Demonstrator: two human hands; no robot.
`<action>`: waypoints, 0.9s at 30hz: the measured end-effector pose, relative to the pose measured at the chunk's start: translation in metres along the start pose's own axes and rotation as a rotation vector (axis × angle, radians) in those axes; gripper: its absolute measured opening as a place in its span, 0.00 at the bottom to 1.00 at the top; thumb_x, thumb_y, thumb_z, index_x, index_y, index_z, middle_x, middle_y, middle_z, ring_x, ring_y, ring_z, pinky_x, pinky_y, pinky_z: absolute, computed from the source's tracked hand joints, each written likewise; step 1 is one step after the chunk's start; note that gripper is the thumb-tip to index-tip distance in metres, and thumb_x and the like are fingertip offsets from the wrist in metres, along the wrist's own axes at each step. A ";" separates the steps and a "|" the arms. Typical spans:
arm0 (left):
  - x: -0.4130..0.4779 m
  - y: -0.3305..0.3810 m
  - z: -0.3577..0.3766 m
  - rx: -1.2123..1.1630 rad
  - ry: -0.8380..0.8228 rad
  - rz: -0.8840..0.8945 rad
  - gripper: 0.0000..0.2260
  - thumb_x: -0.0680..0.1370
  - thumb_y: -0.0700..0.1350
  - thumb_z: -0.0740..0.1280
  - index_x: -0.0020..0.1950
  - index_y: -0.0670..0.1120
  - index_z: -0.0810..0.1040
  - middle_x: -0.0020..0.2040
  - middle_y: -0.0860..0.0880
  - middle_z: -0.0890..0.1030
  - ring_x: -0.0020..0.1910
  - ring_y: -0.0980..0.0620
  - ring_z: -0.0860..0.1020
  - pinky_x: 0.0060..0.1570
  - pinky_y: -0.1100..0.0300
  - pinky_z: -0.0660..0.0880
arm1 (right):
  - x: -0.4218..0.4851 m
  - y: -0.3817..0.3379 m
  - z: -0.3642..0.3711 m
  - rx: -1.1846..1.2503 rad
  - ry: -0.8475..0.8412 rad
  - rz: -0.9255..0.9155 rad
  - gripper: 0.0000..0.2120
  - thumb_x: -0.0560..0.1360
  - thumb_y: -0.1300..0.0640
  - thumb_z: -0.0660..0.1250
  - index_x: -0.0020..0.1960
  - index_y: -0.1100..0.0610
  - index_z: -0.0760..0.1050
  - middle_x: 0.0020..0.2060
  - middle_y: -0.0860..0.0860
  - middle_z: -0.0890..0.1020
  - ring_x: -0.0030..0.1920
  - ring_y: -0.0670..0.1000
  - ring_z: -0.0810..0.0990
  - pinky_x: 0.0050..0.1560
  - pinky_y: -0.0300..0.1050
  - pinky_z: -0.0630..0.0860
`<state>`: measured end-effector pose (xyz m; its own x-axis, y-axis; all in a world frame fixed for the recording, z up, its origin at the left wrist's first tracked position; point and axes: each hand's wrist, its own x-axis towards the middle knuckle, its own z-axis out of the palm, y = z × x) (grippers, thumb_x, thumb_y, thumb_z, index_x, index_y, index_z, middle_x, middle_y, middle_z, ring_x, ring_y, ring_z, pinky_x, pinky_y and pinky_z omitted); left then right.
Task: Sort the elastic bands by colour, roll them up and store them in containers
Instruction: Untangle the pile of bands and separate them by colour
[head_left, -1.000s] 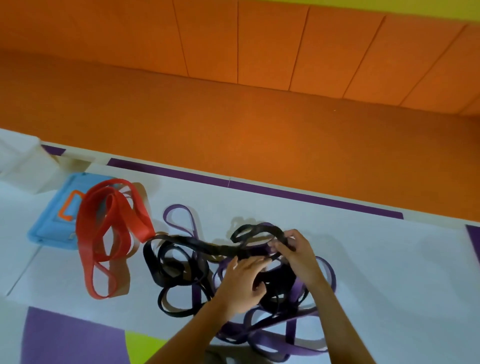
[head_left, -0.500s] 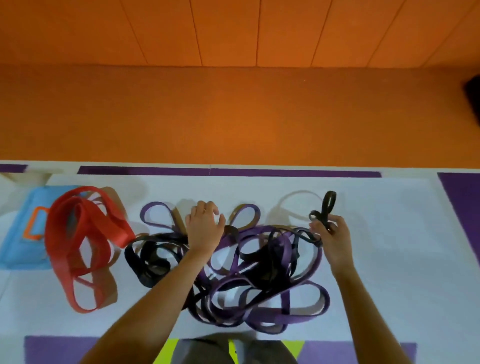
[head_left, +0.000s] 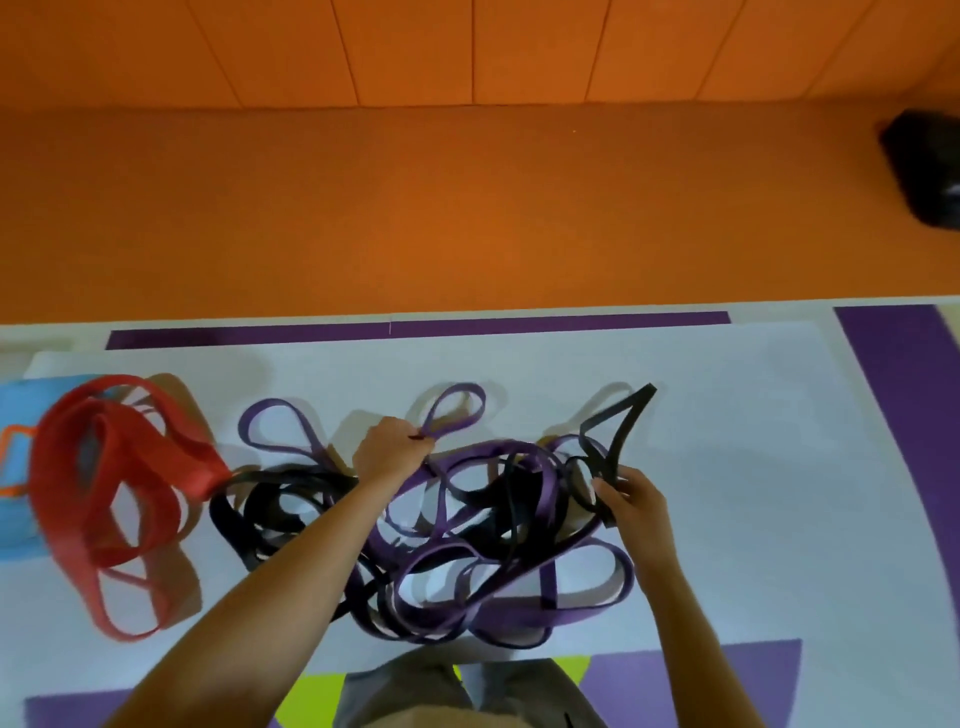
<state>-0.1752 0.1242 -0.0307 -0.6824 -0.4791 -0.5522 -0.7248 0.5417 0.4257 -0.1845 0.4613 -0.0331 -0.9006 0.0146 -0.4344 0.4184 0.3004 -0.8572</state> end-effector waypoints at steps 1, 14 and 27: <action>-0.001 -0.003 -0.006 -0.049 0.085 0.001 0.12 0.78 0.49 0.72 0.36 0.46 0.81 0.33 0.48 0.82 0.37 0.45 0.83 0.34 0.58 0.70 | 0.000 -0.001 0.001 0.021 0.012 -0.012 0.04 0.80 0.62 0.72 0.55 0.58 0.82 0.45 0.51 0.87 0.48 0.56 0.87 0.48 0.48 0.84; -0.041 -0.012 -0.006 -0.139 0.114 -0.088 0.26 0.83 0.47 0.68 0.78 0.41 0.68 0.74 0.39 0.72 0.74 0.38 0.68 0.70 0.42 0.70 | 0.003 -0.031 -0.001 0.113 -0.017 -0.039 0.07 0.78 0.57 0.75 0.55 0.52 0.81 0.50 0.52 0.85 0.50 0.53 0.87 0.46 0.47 0.85; -0.089 -0.016 0.049 0.078 0.000 0.237 0.13 0.81 0.46 0.72 0.54 0.44 0.69 0.45 0.49 0.75 0.49 0.44 0.80 0.44 0.57 0.72 | -0.019 -0.010 -0.016 0.152 -0.107 0.110 0.09 0.81 0.58 0.72 0.59 0.60 0.77 0.50 0.61 0.85 0.44 0.59 0.89 0.37 0.49 0.85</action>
<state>-0.0984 0.1918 -0.0233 -0.8324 -0.3321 -0.4437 -0.5349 0.6909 0.4863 -0.1736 0.4734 -0.0114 -0.8341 -0.0645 -0.5479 0.5339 0.1555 -0.8311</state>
